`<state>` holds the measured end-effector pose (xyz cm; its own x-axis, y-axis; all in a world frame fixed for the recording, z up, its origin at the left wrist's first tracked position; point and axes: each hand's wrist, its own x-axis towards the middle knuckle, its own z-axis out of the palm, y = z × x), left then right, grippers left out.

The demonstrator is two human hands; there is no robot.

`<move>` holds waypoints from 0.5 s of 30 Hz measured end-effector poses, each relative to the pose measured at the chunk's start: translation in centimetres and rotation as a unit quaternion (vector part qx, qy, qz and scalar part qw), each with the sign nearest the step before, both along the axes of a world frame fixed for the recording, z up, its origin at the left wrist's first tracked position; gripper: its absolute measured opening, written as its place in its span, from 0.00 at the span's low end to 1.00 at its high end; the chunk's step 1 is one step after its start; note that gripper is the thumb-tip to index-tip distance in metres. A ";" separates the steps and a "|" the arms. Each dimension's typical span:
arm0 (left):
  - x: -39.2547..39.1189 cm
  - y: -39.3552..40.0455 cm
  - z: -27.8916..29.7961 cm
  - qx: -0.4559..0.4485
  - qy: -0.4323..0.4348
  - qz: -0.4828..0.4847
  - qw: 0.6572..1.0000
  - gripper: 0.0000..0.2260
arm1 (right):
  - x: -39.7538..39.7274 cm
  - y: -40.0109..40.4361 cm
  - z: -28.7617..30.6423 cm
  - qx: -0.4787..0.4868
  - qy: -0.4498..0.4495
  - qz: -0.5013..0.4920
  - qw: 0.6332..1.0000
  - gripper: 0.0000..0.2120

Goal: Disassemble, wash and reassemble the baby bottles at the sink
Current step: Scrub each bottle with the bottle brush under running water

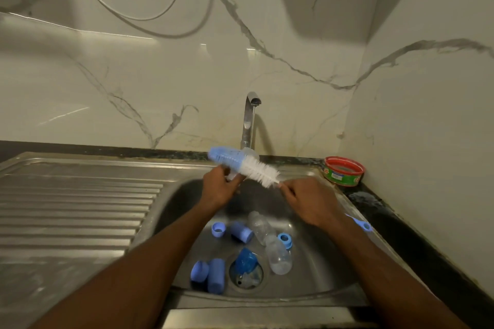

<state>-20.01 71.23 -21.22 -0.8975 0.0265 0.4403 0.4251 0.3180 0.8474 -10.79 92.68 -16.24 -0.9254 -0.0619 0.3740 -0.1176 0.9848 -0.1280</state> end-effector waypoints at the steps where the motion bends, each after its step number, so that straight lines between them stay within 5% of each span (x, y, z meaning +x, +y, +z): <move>1: -0.2 -0.4 -0.1 0.015 -0.019 -0.011 1.000 0.14 | 0.0 -0.5 -0.2 0.013 -0.028 0.000 1.000 0.19; 6: 0.1 0.3 0.4 0.020 -0.067 -0.115 0.991 0.13 | -0.6 -1.4 -0.1 0.034 0.006 -0.115 0.993 0.15; 15: 1.0 0.7 1.0 0.080 -0.101 -0.233 0.964 0.13 | -0.6 0.1 -0.1 -0.012 0.002 -0.119 0.993 0.17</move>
